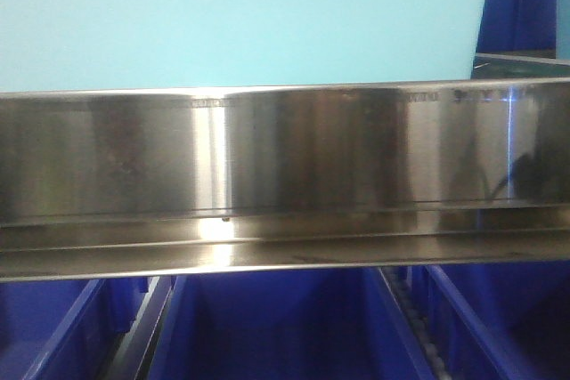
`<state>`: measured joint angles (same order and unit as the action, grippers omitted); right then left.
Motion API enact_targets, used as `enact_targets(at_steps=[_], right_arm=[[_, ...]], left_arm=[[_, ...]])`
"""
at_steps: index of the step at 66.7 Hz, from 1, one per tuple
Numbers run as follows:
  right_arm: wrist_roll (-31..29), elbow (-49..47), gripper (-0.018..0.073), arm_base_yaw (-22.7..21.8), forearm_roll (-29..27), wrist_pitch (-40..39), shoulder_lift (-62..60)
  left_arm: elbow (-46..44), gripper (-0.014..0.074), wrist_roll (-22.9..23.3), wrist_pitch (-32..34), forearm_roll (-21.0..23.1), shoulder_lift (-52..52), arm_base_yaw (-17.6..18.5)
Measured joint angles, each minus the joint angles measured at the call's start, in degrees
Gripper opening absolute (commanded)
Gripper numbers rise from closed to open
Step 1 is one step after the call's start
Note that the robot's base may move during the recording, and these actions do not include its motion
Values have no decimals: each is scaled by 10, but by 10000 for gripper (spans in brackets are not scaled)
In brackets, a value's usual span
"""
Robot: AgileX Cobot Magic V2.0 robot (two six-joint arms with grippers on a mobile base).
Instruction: Move two blue bins to right shelf middle
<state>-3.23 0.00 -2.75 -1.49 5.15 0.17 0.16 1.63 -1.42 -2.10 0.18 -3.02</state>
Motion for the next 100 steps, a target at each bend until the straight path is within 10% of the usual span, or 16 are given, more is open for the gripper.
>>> enact_targets(at_steps=[71,100], right_arm=[[0,-4,-166,0,-20,-48,0],[0,-243,-166,0,-30,81,103]], left_arm=[[-6,-111,0,37,0,0,0],[-312,-111,0,-225,-7,103,0]])
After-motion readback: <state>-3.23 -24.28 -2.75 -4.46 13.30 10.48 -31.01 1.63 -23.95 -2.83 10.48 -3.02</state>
